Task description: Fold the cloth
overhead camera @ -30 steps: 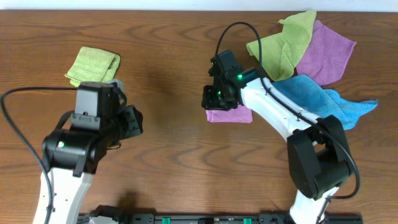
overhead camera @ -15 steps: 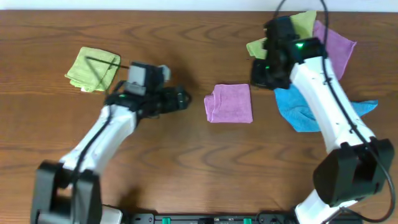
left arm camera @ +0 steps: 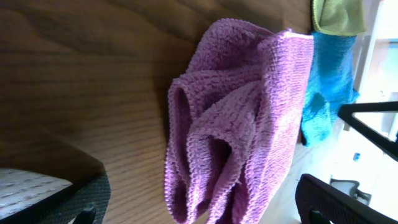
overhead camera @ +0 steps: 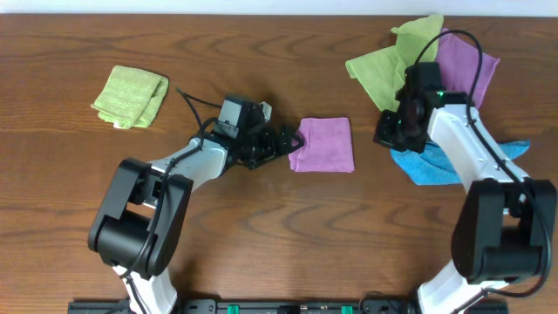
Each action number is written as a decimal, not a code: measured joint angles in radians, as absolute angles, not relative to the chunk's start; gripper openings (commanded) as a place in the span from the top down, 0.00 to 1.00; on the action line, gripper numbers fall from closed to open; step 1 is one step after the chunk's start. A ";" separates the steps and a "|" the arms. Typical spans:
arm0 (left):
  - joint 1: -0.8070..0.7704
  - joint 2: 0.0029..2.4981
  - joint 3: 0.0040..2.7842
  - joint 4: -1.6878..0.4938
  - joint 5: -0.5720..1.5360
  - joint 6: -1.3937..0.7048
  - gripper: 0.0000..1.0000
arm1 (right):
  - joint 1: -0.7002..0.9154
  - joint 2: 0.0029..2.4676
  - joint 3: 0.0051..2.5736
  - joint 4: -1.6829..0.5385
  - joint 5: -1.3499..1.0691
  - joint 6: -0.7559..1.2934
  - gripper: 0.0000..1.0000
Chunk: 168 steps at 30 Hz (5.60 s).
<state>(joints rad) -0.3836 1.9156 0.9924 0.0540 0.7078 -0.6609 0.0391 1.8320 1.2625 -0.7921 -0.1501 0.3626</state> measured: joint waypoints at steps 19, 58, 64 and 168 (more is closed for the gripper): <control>-0.414 1.942 0.997 0.099 0.760 -0.786 0.02 | 0.182 2.000 1.253 -0.603 -0.273 0.430 0.98; 0.590 1.652 1.090 0.119 0.859 -0.867 0.94 | 0.079 1.713 1.319 -0.899 -0.361 0.286 0.98; 0.539 1.831 1.084 0.409 0.923 -1.003 0.94 | 0.118 1.713 1.319 -0.931 -0.359 0.280 0.98; 0.103 0.385 1.059 -1.413 0.513 -0.045 0.04 | 0.218 0.373 1.103 -1.328 -0.076 0.239 0.01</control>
<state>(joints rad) 0.1032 0.3851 1.0588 -1.4128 0.5129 -0.0448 0.2184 0.3725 1.1030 -1.3281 -0.0761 0.2386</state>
